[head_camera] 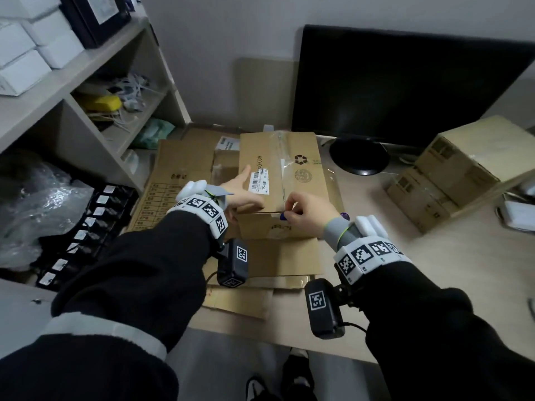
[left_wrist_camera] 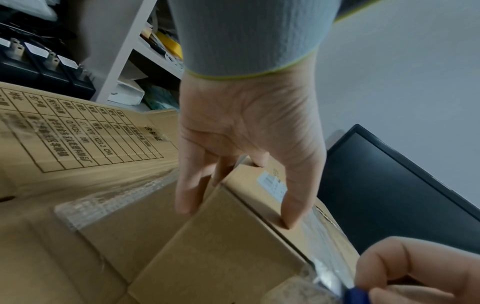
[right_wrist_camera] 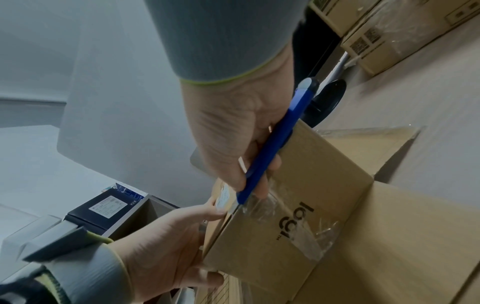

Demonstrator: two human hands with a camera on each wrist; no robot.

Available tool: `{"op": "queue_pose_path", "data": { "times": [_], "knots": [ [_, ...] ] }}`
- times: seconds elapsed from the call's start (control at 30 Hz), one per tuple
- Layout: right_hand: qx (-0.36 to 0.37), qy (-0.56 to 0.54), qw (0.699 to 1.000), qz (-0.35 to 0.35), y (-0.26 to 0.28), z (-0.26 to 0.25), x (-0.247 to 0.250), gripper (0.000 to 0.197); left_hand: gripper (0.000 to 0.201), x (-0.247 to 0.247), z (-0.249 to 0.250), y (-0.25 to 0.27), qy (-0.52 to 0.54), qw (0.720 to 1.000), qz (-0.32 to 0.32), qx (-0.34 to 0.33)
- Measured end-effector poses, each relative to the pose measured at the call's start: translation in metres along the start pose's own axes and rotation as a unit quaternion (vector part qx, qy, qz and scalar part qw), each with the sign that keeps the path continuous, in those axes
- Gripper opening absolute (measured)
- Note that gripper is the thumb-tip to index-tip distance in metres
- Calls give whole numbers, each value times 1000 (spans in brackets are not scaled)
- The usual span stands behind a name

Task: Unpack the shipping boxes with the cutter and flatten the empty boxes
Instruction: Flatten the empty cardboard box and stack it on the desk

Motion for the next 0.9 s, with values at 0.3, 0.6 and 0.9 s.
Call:
{"op": "queue_pose_path", "data": {
  "times": [0.3,0.6,0.9],
  "knots": [
    [-36,15,999,35,1,-1,-8,2,111,-3,-2,5,5,1000,-1,-13],
    [-45,13,999,22,2,2,-10,4,114,-5,-3,3,19,1000,14,-16],
    [-58,11,998,23,4,9,-7,2,117,-13,-4,9,33,999,12,-6]
  ]
}}
Point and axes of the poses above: each hand's wrist, its own y-axis away from the middle knuckle, its own x-axis out of the back of the hand, z = x × y, the point moved 6 cm from there along -y, towards the middle knuckle
